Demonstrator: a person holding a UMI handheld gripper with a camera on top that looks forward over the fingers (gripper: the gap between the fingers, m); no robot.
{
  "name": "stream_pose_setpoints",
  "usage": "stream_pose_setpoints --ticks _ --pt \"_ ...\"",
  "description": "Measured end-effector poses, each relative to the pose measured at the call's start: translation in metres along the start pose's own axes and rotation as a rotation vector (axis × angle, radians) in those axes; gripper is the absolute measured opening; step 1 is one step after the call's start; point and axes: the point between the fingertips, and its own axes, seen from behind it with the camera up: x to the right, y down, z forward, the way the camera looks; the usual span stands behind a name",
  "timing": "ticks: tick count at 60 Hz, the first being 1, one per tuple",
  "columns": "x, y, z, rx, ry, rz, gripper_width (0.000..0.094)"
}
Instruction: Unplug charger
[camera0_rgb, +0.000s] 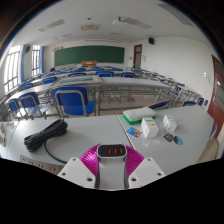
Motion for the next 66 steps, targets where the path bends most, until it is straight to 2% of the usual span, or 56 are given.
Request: stream_pose_setpoints --ticks 5,13,18,24,33,44,55,66 --pt "-0.015 0.009 0.004 -0.046 -0.017 0.008 0.0385" --pt "-0.004 0.021 0.008 -0.04 0.0 -0.026 0.0481" --pt "0.003 0.018 -0.002 -0.039 0.018 -0.025 0.0622" --pt "0.009 0.009 -0.029 -0.02 0.04 -0.015 0.0859" --pt "0.008 -0.005 -0.102 0.034 0.049 -0.03 0.0852" --pt "0.0 0.0 -0.214 0.074 0.057 -0.042 0.0853" --pt "-0.012 0.027 -0.309 0.076 0.055 -0.064 0.0852" --pt "-0.023 0.051 -0.363 0.063 0.041 -0.057 0.0854"
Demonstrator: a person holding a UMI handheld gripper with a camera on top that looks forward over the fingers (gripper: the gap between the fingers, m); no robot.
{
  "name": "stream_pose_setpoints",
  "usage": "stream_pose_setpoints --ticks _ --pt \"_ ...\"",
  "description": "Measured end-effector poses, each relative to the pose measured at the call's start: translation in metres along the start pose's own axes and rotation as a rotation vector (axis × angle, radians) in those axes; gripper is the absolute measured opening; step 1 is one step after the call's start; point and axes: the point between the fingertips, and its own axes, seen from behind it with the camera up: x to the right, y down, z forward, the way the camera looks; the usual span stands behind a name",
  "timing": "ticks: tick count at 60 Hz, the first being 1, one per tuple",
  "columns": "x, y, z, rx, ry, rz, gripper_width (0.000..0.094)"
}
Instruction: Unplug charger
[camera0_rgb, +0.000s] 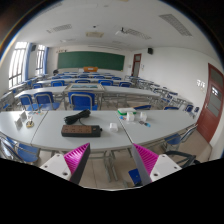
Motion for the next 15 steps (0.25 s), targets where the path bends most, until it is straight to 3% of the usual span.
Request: stream_pose_setpoints --ticks 15 --pt "-0.007 0.007 -0.025 0.002 -0.006 0.0 0.0854"
